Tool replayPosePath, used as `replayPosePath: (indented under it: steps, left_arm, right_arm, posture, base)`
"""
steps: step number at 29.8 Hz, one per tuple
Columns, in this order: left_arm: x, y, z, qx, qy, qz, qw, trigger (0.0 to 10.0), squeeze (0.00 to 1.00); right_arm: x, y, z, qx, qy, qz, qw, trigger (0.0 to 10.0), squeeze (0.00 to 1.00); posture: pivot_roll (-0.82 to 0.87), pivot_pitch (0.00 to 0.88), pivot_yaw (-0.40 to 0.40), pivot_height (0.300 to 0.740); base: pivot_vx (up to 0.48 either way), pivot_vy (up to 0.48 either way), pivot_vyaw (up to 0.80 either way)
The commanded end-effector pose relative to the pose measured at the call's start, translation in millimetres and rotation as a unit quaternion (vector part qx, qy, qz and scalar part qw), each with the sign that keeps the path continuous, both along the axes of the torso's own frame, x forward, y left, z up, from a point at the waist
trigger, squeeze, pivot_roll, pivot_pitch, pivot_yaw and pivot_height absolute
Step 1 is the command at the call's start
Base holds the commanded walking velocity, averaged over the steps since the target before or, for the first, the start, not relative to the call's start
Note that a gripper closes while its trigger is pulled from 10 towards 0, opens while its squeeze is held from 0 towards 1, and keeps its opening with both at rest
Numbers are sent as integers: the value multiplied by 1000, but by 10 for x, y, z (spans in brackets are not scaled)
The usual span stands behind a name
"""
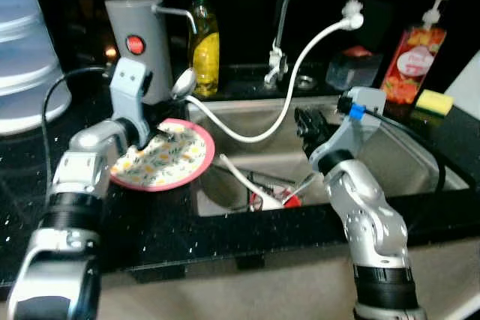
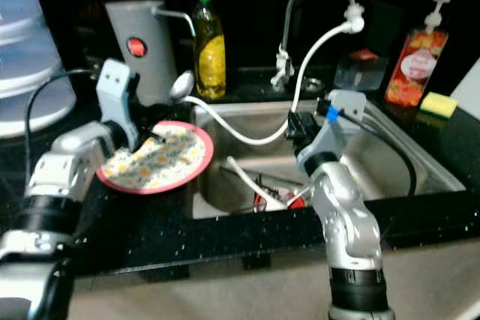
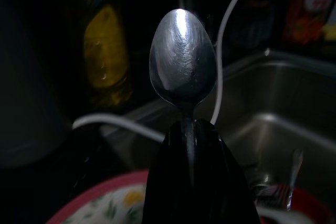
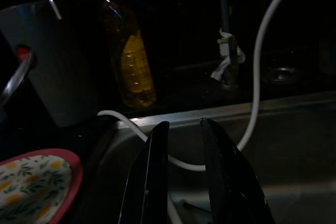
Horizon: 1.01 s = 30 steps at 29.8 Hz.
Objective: Kitchen organization
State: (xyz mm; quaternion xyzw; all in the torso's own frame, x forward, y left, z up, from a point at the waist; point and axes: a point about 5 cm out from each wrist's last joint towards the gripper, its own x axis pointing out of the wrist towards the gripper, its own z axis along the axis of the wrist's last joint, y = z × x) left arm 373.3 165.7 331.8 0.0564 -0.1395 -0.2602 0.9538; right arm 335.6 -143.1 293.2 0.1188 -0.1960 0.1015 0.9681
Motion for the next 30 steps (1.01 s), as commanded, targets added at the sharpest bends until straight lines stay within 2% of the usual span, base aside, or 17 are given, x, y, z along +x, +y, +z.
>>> replayPosePath:
  steps: [1, 2, 3, 5, 7, 10, 16, 22, 23, 24, 25, 27, 28, 30]
  left_arm:
    - [-15, -16, -34, -8, 10, 1, 1000, 10000, 0]
    - [-29, -208, -58, -29, 26, -15, 999, 10000, 0]
    - [-16, -294, -88, -33, 36, -18, 999, 10000, 0]
    - [4, -388, -139, -37, 54, -18, 998, 10000, 0]
    - [42, -498, -212, -22, 65, -19, 997, 10000, 0]
    - [72, -677, -300, -31, 85, -17, 996, 10000, 0]
    - [166, -852, -404, -28, 96, -6, 995, 10000, 0]
    - [260, -1065, -560, 14, 101, -3, 995, 10000, 0]
    - [272, -1073, -582, 17, 102, 4, 995, 10000, 412]
    - [274, -1082, -589, 16, 102, 4, 995, 10000, 902]
    - [277, -1106, -590, 10, 97, -4, 995, 10000, 1000]
    - [272, -1119, -587, 8, 93, -12, 996, 10000, 1000]
    - [252, -1142, -570, -5, 85, -33, 996, 10000, 1000]
    - [239, -1145, -537, -20, 74, -43, 996, 10000, 1000]
  right_arm:
    - [8, -9, 6, 5, -3, -1, 1000, 10000, 0]
    - [13, -25, 11, 5, -5, -3, 1000, 10000, 0]
    - [14, -30, 13, 4, -5, -4, 1000, 10000, 0]
    - [17, -32, 17, 2, -7, -6, 1000, 10000, 0]
    - [14, -34, 33, 0, -11, -8, 1000, 10000, 0]
    - [-4, -62, 65, -5, -21, -20, 1000, 10000, 0]
    - [-16, -147, 70, -10, -26, -48, 998, 10000, 0]
    - [-4, -242, 113, -4, -35, -74, 997, 10000, 0]
    - [-5, -246, 116, -4, -36, -75, 997, 10000, 0]
    - [-7, -248, 117, -4, -37, -76, 996, 10000, 0]
    - [-8, -252, 111, -4, -36, -77, 996, 10000, 0]
    - [-9, -254, 107, -4, -36, -78, 996, 10000, 0]
    - [-10, -250, 98, -4, -35, -78, 996, 10000, 0]
    - [-11, -244, 94, -3, -34, -77, 996, 10000, 0]
  posture:
    - [44, 133, -51, 740]
    - [48, 131, -53, 740]
    - [48, 130, -53, 740]
    - [44, 129, -50, 740]
    - [42, 129, -49, 740]
    - [31, 128, -44, 740]
    - [21, 127, -41, 740]
    - [11, 126, -38, 740]
    - [9, 126, -36, 740]
    - [10, 127, -35, 740]
    - [10, 127, -36, 740]
    - [11, 127, -36, 740]
    - [12, 127, -36, 740]
    - [12, 127, -36, 740]
  base:
    - [0, 0, 0]
    - [0, 0, 0]
    - [0, 0, 0]
    - [0, 0, 0]
    - [0, 0, 0]
    - [0, 0, 0]
    - [0, 0, 0]
    - [0, 0, 0]
    - [0, 0, 0]
    - [0, 0, 0]
    - [0, 0, 0]
    - [0, 0, 0]
    - [0, 0, 0]
    - [0, 0, 0]
